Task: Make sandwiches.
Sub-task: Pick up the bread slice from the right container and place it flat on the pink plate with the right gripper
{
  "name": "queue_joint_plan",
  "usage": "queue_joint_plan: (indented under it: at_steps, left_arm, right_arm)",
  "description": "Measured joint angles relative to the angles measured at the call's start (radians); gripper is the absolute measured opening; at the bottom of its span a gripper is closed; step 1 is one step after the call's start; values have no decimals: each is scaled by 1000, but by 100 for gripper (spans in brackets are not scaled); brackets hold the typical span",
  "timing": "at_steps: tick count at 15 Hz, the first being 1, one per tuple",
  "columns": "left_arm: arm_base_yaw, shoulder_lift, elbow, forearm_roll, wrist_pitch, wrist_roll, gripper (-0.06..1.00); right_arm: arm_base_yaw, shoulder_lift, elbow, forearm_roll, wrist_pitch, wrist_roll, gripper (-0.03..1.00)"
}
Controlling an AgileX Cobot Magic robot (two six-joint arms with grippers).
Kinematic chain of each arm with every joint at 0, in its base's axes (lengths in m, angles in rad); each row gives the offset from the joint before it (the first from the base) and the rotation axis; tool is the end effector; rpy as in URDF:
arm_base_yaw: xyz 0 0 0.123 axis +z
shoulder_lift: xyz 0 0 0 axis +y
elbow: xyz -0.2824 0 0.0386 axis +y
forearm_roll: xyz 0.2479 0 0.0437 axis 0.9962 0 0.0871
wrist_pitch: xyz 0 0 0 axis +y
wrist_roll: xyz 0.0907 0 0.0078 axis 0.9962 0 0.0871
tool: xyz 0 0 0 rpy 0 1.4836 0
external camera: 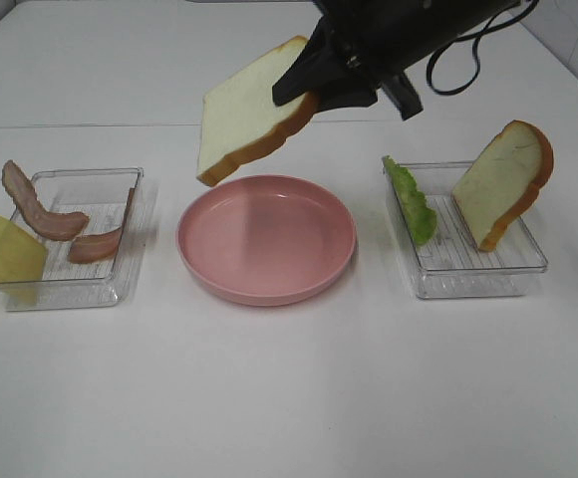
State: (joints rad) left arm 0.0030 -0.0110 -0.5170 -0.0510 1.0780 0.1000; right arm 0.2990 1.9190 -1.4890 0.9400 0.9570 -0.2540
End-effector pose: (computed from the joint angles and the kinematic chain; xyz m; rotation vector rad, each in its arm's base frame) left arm -0.0093 -0.0041 0.2805 0.1023 2.0300 0.0040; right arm 0.3748 0.1785 0.2527 -0.1193 2.6628 1.1884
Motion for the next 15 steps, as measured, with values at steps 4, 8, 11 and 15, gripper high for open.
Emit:
queue_joint_plan:
  at_steps: [4, 8, 11, 15]
  left_arm:
    - [0, 0, 0, 0, 0, 0, 99]
    - [0, 0, 0, 0, 0, 0, 99]
    - [0, 0, 0, 0, 0, 0, 99]
    - [0, 0, 0, 0, 0, 0, 99]
  right_arm:
    - [4, 154, 0, 32, -72, -13, 23]
    - [4, 245, 0, 35, -77, -17, 23]
    - [4, 271, 0, 35, -82, -36, 23]
    - [4, 288, 0, 35, -129, -52, 23]
